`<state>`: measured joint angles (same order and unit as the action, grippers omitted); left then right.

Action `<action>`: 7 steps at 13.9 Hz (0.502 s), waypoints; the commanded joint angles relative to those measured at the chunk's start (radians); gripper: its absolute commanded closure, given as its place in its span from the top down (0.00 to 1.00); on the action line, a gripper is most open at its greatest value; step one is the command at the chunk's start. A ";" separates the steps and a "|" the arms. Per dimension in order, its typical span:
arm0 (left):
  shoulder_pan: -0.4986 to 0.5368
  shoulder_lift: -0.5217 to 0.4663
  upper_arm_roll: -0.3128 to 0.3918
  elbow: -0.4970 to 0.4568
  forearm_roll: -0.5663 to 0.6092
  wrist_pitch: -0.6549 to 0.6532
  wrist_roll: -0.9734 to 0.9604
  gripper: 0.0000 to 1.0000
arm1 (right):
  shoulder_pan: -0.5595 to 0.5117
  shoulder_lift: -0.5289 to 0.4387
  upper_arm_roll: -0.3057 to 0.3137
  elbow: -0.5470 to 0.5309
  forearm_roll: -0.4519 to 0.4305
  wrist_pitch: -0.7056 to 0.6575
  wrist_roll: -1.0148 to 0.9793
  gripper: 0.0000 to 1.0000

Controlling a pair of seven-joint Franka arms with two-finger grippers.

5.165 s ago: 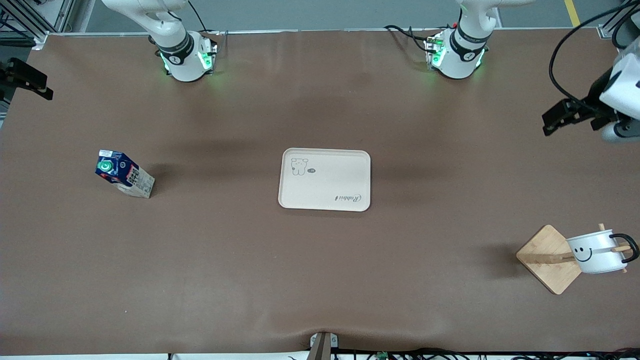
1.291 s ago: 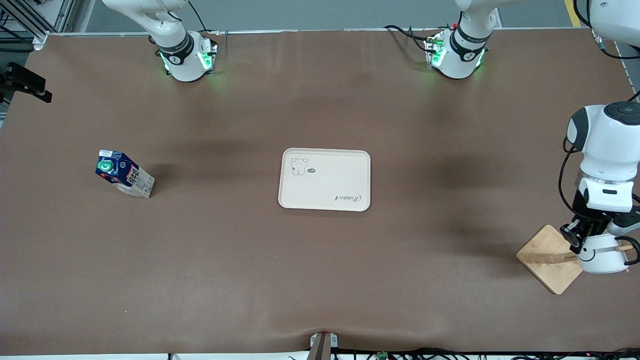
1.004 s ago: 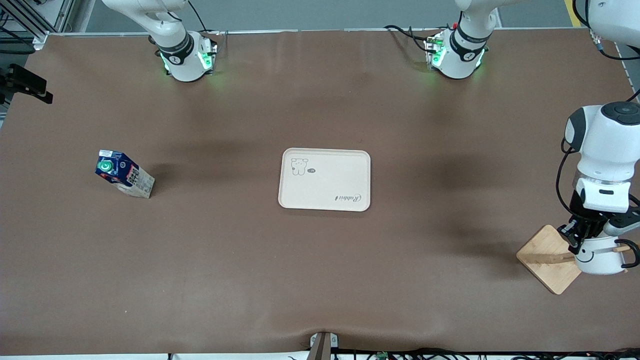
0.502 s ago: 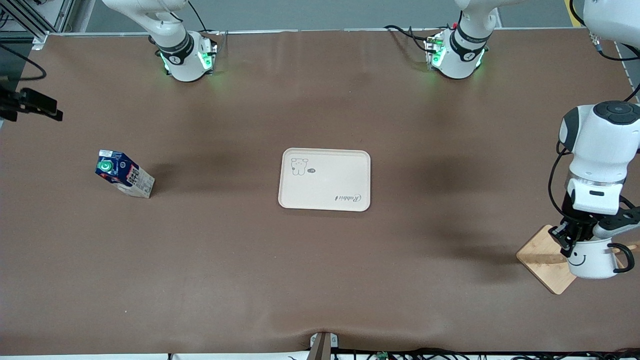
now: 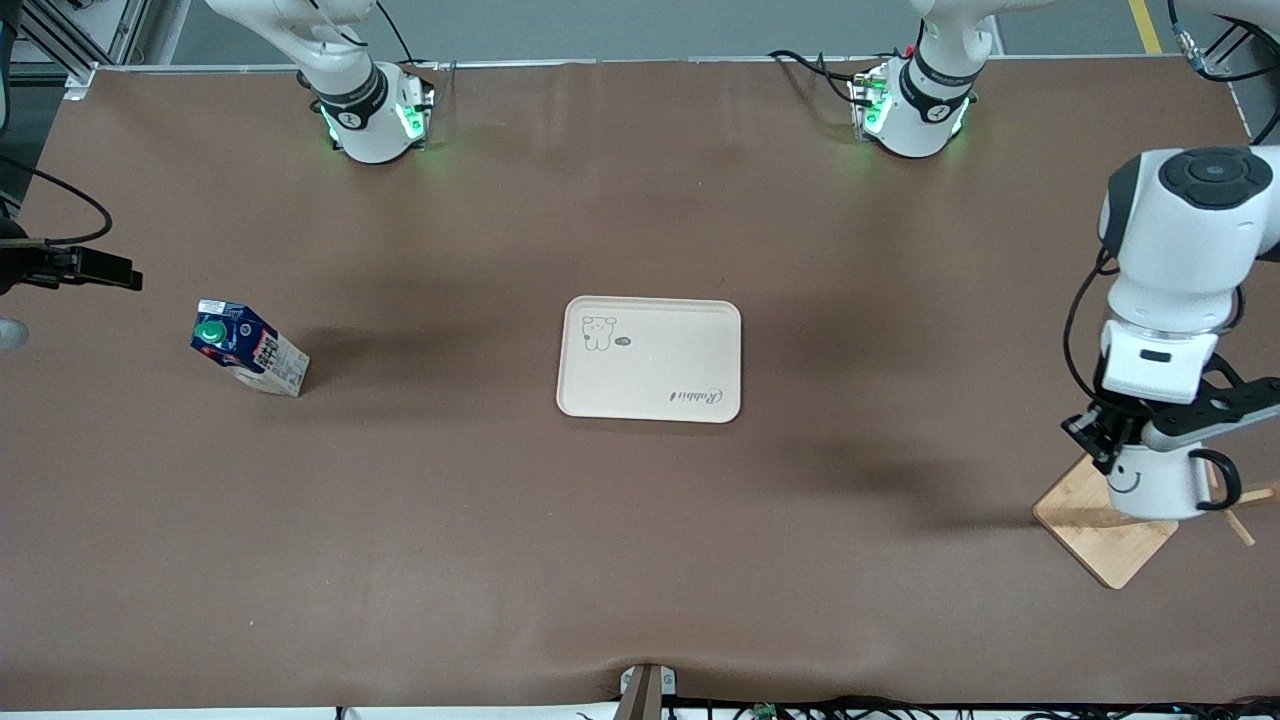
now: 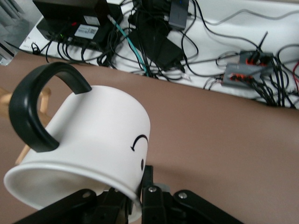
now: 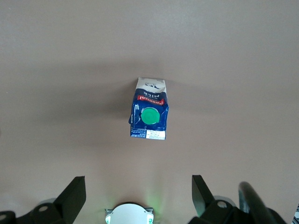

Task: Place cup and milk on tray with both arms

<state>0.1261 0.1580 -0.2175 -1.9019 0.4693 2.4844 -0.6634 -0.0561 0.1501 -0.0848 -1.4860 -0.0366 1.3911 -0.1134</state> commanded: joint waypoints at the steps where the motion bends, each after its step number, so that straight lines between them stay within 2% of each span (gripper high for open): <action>1: 0.004 -0.023 -0.092 0.026 -0.102 -0.151 -0.044 0.00 | -0.008 0.005 0.007 0.020 0.007 -0.033 0.012 1.00; 5: 0.000 0.000 -0.241 0.064 -0.286 -0.295 -0.151 0.00 | 0.001 0.026 0.011 -0.022 0.006 -0.038 0.159 1.00; 7: -0.003 0.032 -0.314 0.066 -0.336 -0.327 -0.195 0.00 | 0.002 0.031 0.011 -0.068 0.004 0.044 0.147 1.00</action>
<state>0.1191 0.1516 -0.4767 -1.8600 0.1773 2.1975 -0.8191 -0.0537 0.1747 -0.0770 -1.5187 -0.0364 1.3791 0.0152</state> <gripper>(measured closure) 0.903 0.000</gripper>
